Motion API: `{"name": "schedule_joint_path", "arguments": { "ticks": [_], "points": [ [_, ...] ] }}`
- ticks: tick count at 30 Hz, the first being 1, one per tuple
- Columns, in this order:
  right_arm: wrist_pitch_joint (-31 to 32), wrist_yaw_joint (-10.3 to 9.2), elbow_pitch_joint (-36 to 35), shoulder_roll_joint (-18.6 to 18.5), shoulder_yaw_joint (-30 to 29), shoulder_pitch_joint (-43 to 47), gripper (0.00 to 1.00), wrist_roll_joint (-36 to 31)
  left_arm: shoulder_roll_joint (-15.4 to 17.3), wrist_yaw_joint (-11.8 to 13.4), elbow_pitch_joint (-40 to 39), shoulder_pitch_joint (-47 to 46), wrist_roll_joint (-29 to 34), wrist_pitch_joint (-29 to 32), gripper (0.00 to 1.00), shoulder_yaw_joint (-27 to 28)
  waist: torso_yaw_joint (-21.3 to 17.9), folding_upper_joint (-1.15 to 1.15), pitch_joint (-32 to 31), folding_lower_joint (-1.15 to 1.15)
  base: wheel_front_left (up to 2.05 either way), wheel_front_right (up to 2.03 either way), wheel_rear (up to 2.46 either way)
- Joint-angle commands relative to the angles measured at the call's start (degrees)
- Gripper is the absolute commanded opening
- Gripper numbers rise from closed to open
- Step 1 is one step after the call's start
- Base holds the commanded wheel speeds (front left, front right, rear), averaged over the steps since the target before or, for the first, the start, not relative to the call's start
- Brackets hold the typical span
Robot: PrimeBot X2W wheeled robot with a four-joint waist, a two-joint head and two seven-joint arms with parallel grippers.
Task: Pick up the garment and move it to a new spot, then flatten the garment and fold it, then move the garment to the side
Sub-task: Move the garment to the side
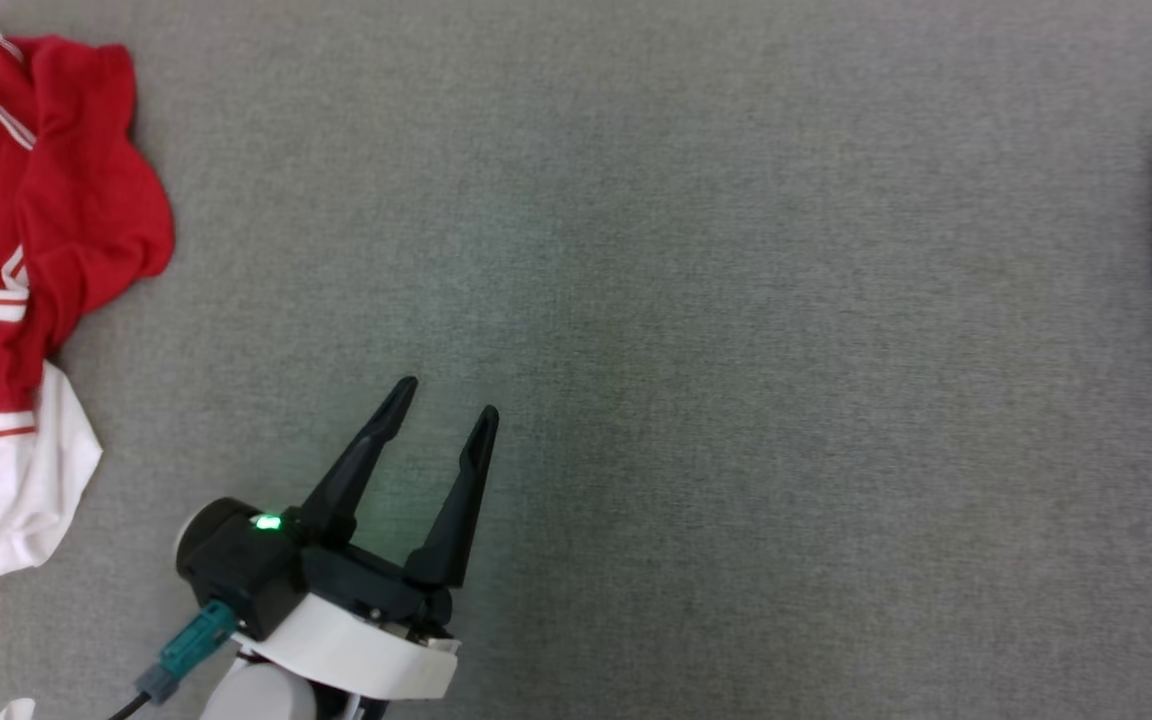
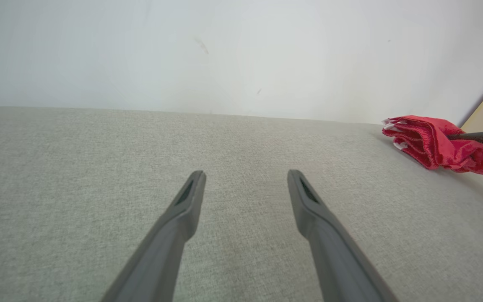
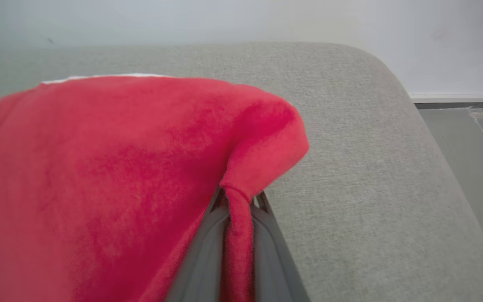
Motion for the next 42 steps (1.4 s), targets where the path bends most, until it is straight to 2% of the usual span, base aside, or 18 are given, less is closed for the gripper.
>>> {"name": "schedule_joint_path", "arguments": {
  "ticks": [1, 7, 17, 18, 19, 20, 21, 29, 33, 38, 42],
  "points": [
    [1.2, -0.01, 0.1, -2.0, -1.8, -1.3, 0.00, -2.4, 0.7, 0.1, -0.8, -0.8, -0.8, 0.0, 1.00, -0.3, 1.5, 0.00, 1.8, -0.01, 0.00, 0.00, 0.00],
    [5.9, -0.01, -1.8, -6.4, -7.5, -2.3, 0.00, -10.2, 1.6, 0.1, -1.2, -1.1, -1.0, 0.0, 1.00, -0.3, 3.1, 0.00, 4.3, -0.01, 0.00, 0.00, 0.00],
    [10.5, -0.01, -7.1, -8.8, -14.1, 1.2, 0.01, -19.3, 1.5, 0.1, -0.8, -0.9, -1.1, 0.0, 1.00, 0.5, 3.4, 0.00, 5.1, -0.01, 0.00, 0.00, 0.00],
    [10.5, -0.01, -7.5, -9.2, -14.6, 1.7, 0.27, -20.1, 1.5, 0.1, -0.7, -0.8, -1.0, 0.0, 1.00, 0.6, 3.3, 0.00, 5.0, -0.01, 0.00, 0.00, 0.00],
    [10.0, -0.01, -7.7, -9.6, -15.2, 2.1, 0.40, -21.3, 1.5, 0.1, -0.7, -0.7, -1.0, 0.0, 1.00, 0.7, 3.2, 0.00, 4.9, -0.01, 0.00, 0.00, 0.00],
    [10.0, -0.01, -7.7, -9.6, -15.2, 2.1, 0.40, -21.3, 1.5, 0.1, -0.7, -0.7, -1.0, 0.0, 1.00, 0.7, 3.2, 0.00, 4.9, -0.01, 0.00, 0.00, 0.00],
    [9.7, -0.01, -7.8, -9.8, -15.8, 2.6, 1.00, -22.3, 1.4, 0.1, -0.6, -0.6, -0.9, 0.0, 1.00, 0.8, 3.0, 0.00, 4.7, -0.01, 0.00, 0.00, 0.00],
    [6.4, -0.01, -7.4, -9.3, -17.9, 5.5, 1.00, -25.5, 0.7, 0.1, 0.0, 0.3, -0.7, 0.0, 1.00, 1.4, 2.2, 0.00, 2.3, -0.01, 0.00, 0.00, 0.00],
    [2.0, -0.02, -8.9, -8.6, -16.7, 7.4, 1.00, -23.6, -0.4, 0.1, 0.6, 1.5, -0.7, 0.0, 1.00, 2.4, 1.9, 0.00, -0.6, -0.01, 0.00, 0.00, 0.00],
    [-5.0, -0.05, -13.0, -4.6, -14.2, 10.1, 1.00, -21.1, -2.0, 0.1, 1.8, 4.4, 0.0, 0.0, 1.00, 4.1, 0.9, 0.00, -6.1, -0.01, 0.00, 0.00, 0.00],
    [-11.5, -0.06, -17.0, 0.4, -12.9, 13.8, 1.00, -22.2, -3.2, 0.1, 2.7, 7.5, 0.4, 0.0, 1.00, 6.0, -0.1, 0.00, -10.9, -0.01, 0.00, 0.00, 0.00]
  ]
}}
